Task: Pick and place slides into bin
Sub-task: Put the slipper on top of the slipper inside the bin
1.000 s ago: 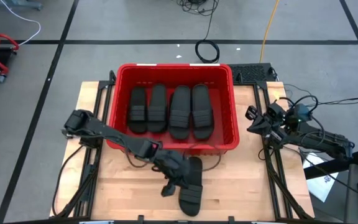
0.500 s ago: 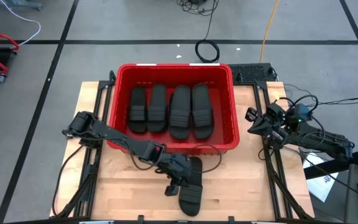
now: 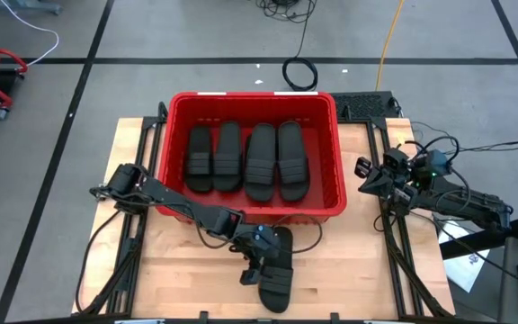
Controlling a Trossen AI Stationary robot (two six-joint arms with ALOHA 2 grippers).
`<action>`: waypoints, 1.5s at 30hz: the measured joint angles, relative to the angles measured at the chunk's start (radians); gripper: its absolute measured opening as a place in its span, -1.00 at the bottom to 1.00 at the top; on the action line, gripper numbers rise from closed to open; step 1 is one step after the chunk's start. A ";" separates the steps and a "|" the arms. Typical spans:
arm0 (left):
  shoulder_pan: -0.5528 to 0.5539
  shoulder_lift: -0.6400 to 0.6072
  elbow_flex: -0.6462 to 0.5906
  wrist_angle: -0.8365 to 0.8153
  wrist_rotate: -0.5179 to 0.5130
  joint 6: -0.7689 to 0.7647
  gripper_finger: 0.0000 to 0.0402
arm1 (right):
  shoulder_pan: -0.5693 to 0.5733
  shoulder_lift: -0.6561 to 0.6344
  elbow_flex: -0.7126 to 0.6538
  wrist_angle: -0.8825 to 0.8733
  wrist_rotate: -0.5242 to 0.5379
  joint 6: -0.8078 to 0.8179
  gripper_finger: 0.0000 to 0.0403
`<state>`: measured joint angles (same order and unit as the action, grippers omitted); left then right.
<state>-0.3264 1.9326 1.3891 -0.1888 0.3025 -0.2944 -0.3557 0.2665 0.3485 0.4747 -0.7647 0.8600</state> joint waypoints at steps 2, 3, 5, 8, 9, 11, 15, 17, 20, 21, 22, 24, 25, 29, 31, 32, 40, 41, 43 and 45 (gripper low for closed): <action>0.002 0.008 0.000 0.005 0.000 0.001 0.12 | 0.000 0.000 0.000 0.002 0.000 0.003 -1.00; 0.005 0.014 0.001 0.012 0.002 0.000 0.15 | 0.000 0.000 0.000 0.004 -0.001 0.003 -1.00; 0.011 0.031 0.001 0.003 0.007 -0.020 0.19 | 0.000 0.000 0.000 0.007 -0.003 0.003 -1.00; 0.026 0.061 0.000 0.015 0.011 -0.048 0.26 | 0.000 0.001 0.000 0.010 -0.021 0.011 -1.00; 0.030 0.065 0.000 0.014 0.018 -0.052 0.28 | 0.000 0.001 0.000 0.012 -0.026 0.011 -1.00; 0.039 0.085 0.000 0.032 0.043 -0.055 0.32 | 0.000 0.000 0.000 0.015 -0.040 0.021 -1.00; 0.040 0.125 0.000 0.045 0.097 -0.065 0.36 | 0.000 0.000 0.000 0.015 -0.051 0.042 -1.00; 0.037 0.140 0.000 0.047 0.143 -0.081 0.36 | 0.000 0.000 0.000 0.015 -0.051 0.045 -1.00; 0.034 0.161 0.000 0.076 0.201 -0.107 0.36 | 0.000 0.000 0.000 0.015 -0.051 0.045 -1.00; 0.034 0.161 -0.001 0.081 0.207 -0.111 0.36 | 0.000 0.000 0.000 0.015 -0.052 0.044 -1.00; 0.035 0.160 -0.001 0.090 0.211 -0.114 0.35 | 0.000 0.000 0.000 0.015 -0.052 0.044 -1.00; 0.036 0.158 0.000 0.105 0.213 -0.098 0.25 | 0.000 0.000 0.000 0.015 -0.052 0.043 -1.00; 0.038 0.158 0.000 0.112 0.224 -0.088 0.16 | 0.000 0.000 0.000 0.015 -0.052 0.042 -1.00; 0.038 0.158 0.000 0.136 0.251 -0.085 -0.47 | 0.000 0.000 0.000 0.014 -0.053 0.037 -1.00; 0.037 0.158 0.000 0.138 0.279 -0.083 -0.82 | 0.000 0.000 0.000 0.014 -0.060 0.037 -1.00; 0.036 0.158 0.000 0.140 0.295 -0.083 -0.90 | 0.000 0.000 0.000 0.014 -0.067 0.037 -1.00; 0.006 0.117 0.055 0.109 0.287 0.003 -0.97 | 0.000 0.000 0.000 0.014 -0.092 0.035 -1.00; 0.002 0.097 0.074 0.102 0.287 0.023 -0.97 | 0.000 0.000 0.000 0.014 -0.101 0.034 -1.00; -0.003 0.057 0.110 0.100 0.285 0.053 -0.98 | 0.000 0.000 0.000 0.014 -0.105 0.041 -1.00; -0.003 0.014 0.142 0.082 0.287 0.065 -0.98 | 0.000 0.000 0.000 0.015 -0.105 0.043 -1.00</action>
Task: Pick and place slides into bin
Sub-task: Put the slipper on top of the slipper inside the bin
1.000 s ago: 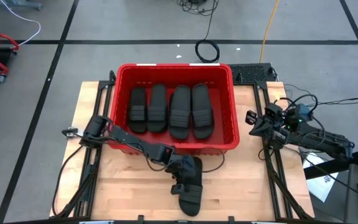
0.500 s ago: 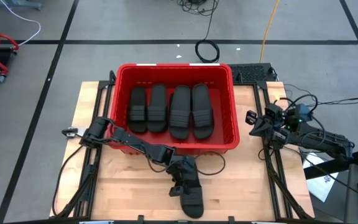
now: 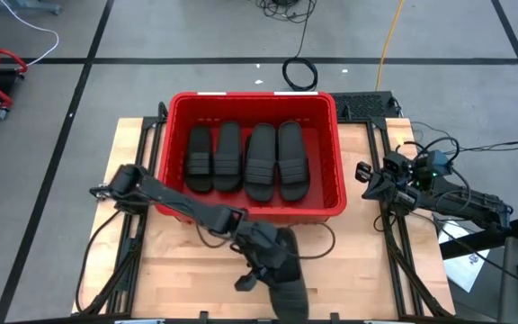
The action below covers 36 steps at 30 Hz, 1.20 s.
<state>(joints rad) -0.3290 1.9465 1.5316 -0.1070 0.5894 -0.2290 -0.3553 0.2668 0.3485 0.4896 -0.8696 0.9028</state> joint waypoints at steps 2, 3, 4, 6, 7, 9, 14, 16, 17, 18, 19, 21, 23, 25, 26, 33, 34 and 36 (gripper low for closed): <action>0.002 -0.035 0.035 -0.021 0.001 0.012 -0.98 | 0.000 0.000 0.000 0.001 0.000 -0.002 -1.00; 0.002 -0.057 0.055 -0.057 0.001 0.022 -0.98 | 0.000 0.000 0.000 0.001 0.000 -0.007 -1.00; 0.003 -0.077 0.078 -0.113 -0.001 0.025 -0.99 | 0.000 0.000 0.000 0.001 0.000 -0.014 -1.00; 0.006 -0.115 0.141 -0.265 -0.030 0.030 -0.98 | 0.000 0.000 0.000 0.003 0.000 -0.025 -1.00; 0.006 -0.132 0.174 -0.361 -0.051 0.043 -0.99 | 0.000 0.000 0.000 0.005 0.000 -0.026 -1.00; 0.006 -0.152 0.244 -0.571 -0.101 0.078 -0.99 | 0.000 0.000 0.000 0.010 0.000 -0.028 -1.00; -0.008 -0.162 0.449 -0.902 -0.381 0.166 -0.99 | 0.000 0.000 0.000 0.062 0.000 -0.037 -1.00; -0.017 -0.166 0.526 -0.950 -0.531 0.180 -0.99 | -0.001 0.000 0.000 0.100 0.003 -0.051 -1.00; -0.022 -0.167 0.562 -0.973 -0.603 0.183 -0.99 | -0.001 0.000 0.000 0.113 0.004 -0.056 -1.00; -0.028 -0.166 0.595 -0.999 -0.674 0.183 -0.99 | -0.001 -0.001 0.000 0.116 0.004 -0.065 -1.00; -0.035 -0.165 0.624 -1.017 -0.737 0.183 -0.99 | -0.001 -0.001 0.000 0.109 0.005 -0.079 -1.00; -0.045 -0.176 0.663 -1.052 -0.827 0.183 -0.99 | -0.001 0.000 0.000 0.082 0.005 -0.112 -1.00; -0.049 -0.207 0.669 -1.102 -0.863 0.167 -0.99 | -0.001 0.000 0.000 0.034 0.009 -0.167 -1.00; -0.056 -0.240 0.666 -1.167 -0.889 0.126 -1.00 | -0.002 0.000 0.000 -0.029 0.026 -0.235 -1.00; -0.060 -0.257 0.660 -1.212 -0.899 0.103 -1.00 | -0.003 0.000 0.000 -0.052 0.041 -0.264 -1.00; -0.046 -0.393 0.624 -1.461 -0.908 0.048 -1.00 | -0.003 -0.001 0.000 -0.128 0.176 -0.391 -1.00; -0.035 -0.427 0.610 -1.452 -0.909 0.082 -1.00 | -0.003 0.000 0.000 -0.137 0.200 -0.405 -1.00; 0.002 -0.469 0.603 -1.464 -0.928 0.122 -1.00 | -0.003 0.005 0.000 -0.151 0.249 -0.432 -1.00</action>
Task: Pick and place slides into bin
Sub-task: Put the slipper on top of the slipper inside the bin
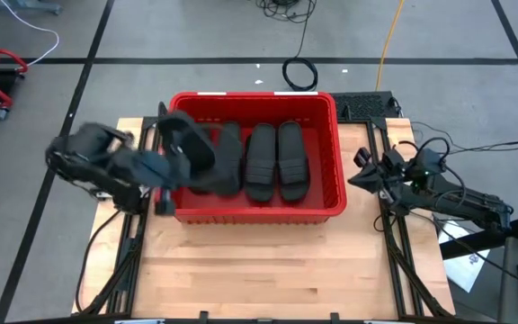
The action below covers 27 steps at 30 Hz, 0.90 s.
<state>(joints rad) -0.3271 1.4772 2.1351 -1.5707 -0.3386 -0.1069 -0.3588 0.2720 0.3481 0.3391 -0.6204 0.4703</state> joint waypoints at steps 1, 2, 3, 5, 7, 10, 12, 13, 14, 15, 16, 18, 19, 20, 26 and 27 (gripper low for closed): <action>0.032 -0.017 -0.006 0.002 -0.001 0.019 -1.00 | 0.000 0.002 0.000 -0.008 0.027 -0.011 -1.00; 0.062 -0.041 -0.019 0.002 -0.003 0.045 -1.00 | 0.000 0.004 0.000 -0.018 0.058 -0.018 -1.00; 0.084 -0.064 -0.034 0.004 -0.006 0.068 -1.00 | 0.000 0.009 0.000 -0.020 0.090 -0.025 -1.00; 0.133 -0.097 -0.055 0.040 -0.025 0.139 -1.00 | 0.000 0.018 0.000 -0.019 0.149 -0.033 -1.00; 0.182 -0.139 -0.082 0.092 -0.023 0.234 -1.00 | 0.000 0.022 0.000 -0.018 0.208 -0.058 -1.00; 0.262 -0.207 -0.135 0.239 0.057 0.366 -1.00 | 0.001 0.023 0.000 -0.015 0.292 -0.096 -1.00; 0.316 -0.260 -0.191 0.384 0.157 0.457 -1.00 | 0.001 0.023 0.000 -0.014 0.344 -0.125 -1.00; 0.346 -0.291 -0.225 0.459 0.224 0.484 -1.00 | 0.001 0.023 0.000 -0.014 0.364 -0.140 -1.00; 0.378 -0.322 -0.263 0.531 0.297 0.510 -1.00 | 0.000 0.023 0.000 -0.014 0.383 -0.160 -1.00; 0.411 -0.350 -0.305 0.606 0.381 0.531 -1.00 | 0.000 0.023 0.000 -0.014 0.393 -0.177 -1.00; 0.448 -0.377 -0.353 0.691 0.478 0.540 -1.00 | 0.000 0.023 0.000 -0.015 0.403 -0.191 -1.00; 0.516 -0.413 -0.457 0.883 0.690 0.517 -1.00 | 0.000 0.023 0.000 -0.015 0.411 -0.206 -1.00; 0.549 -0.424 -0.507 0.980 0.784 0.486 -1.00 | 0.000 0.023 0.000 -0.015 0.411 -0.208 -1.00; 0.576 -0.429 -0.556 1.069 0.872 0.444 -1.00 | 0.000 0.023 0.000 -0.015 0.411 -0.212 -1.00; 0.676 -0.355 -0.775 1.275 1.275 0.139 -1.00 | 0.000 0.023 0.000 -0.024 0.411 -0.205 -1.00; 0.690 -0.332 -0.797 1.243 1.325 0.110 -1.00 | 0.000 0.023 0.000 -0.029 0.410 -0.202 -1.00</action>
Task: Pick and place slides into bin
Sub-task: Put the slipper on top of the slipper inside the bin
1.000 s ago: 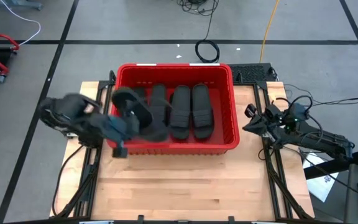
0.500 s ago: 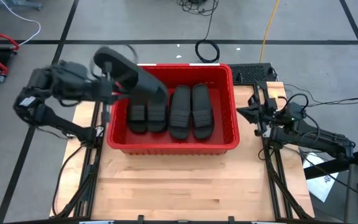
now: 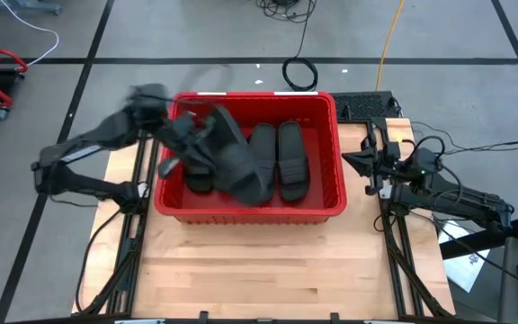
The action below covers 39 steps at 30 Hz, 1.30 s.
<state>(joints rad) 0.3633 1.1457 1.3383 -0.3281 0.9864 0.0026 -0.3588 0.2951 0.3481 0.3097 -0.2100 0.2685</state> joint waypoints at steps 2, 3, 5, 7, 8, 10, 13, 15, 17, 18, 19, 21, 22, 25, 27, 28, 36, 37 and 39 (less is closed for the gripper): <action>0.037 0.038 -0.016 -0.081 0.070 -0.027 -1.00 | 0.000 0.000 0.000 -0.011 0.000 0.015 -1.00; 0.061 0.052 -0.016 -0.131 0.108 -0.024 -1.00 | 0.000 0.000 0.000 -0.013 0.000 0.022 -1.00; 0.109 0.072 0.004 -0.233 0.191 0.007 -1.00 | 0.000 0.000 0.000 -0.013 -0.003 0.035 -1.00; 0.153 0.098 0.029 -0.325 0.250 0.044 -1.00 | 0.000 0.000 0.000 -0.025 -0.003 0.049 -1.00; 0.175 0.111 0.040 -0.364 0.268 0.059 -1.00 | 0.000 0.000 0.000 -0.030 -0.003 0.056 -1.00; 0.221 0.135 0.060 -0.419 0.286 0.092 -1.00 | 0.000 0.000 0.000 -0.036 -0.003 0.060 -1.00; 0.287 0.164 0.083 -0.471 0.308 0.143 -1.00 | 0.000 0.000 0.000 -0.040 -0.003 0.060 -1.00; 0.316 0.189 0.092 -0.514 0.316 0.194 -1.00 | 0.000 0.000 0.000 -0.042 -0.002 0.060 -1.00; 0.343 0.216 0.094 -0.564 0.318 0.260 -1.00 | 0.000 0.000 0.000 -0.051 0.000 0.060 -1.00; 0.361 0.225 0.094 -0.572 0.305 0.293 -1.00 | 0.000 0.000 0.000 -0.056 0.003 0.060 -1.00; 0.376 0.227 0.094 -0.561 0.279 0.317 -1.00 | -0.001 0.001 0.000 -0.061 0.006 0.060 -1.00; 0.388 0.224 0.101 -0.503 0.218 0.353 -1.00 | -0.001 0.001 0.000 -0.067 0.027 0.060 -1.00; 0.386 0.222 0.114 -0.463 0.195 0.377 -1.00 | -0.001 0.001 0.000 -0.068 0.031 0.060 -1.00; 0.372 0.221 0.179 -0.337 0.110 0.445 -1.00 | -0.001 0.003 0.000 -0.068 0.032 0.060 -1.00; 0.373 0.218 0.231 -0.230 -0.019 0.484 -1.00 | -0.001 0.008 0.000 -0.068 0.033 0.062 -1.00; 0.376 0.218 0.255 -0.182 -0.111 0.502 -1.00 | -0.001 0.010 0.000 -0.068 0.034 0.065 -1.00; 0.369 0.197 0.462 -0.401 -0.859 0.418 -1.00 | -0.001 0.016 0.000 -0.068 0.058 0.074 -1.00; 0.367 0.175 0.468 -0.480 -0.860 0.417 -1.00 | -0.001 0.016 0.000 -0.068 0.058 0.066 -1.00; 0.353 0.113 0.461 -0.584 -0.846 0.417 -1.00 | -0.002 0.016 0.000 -0.068 0.059 0.051 -1.00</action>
<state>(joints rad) 0.7166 1.2590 1.7997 -0.9120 0.1404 0.4194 -0.3603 0.3115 0.3481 0.2417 -0.1514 0.3199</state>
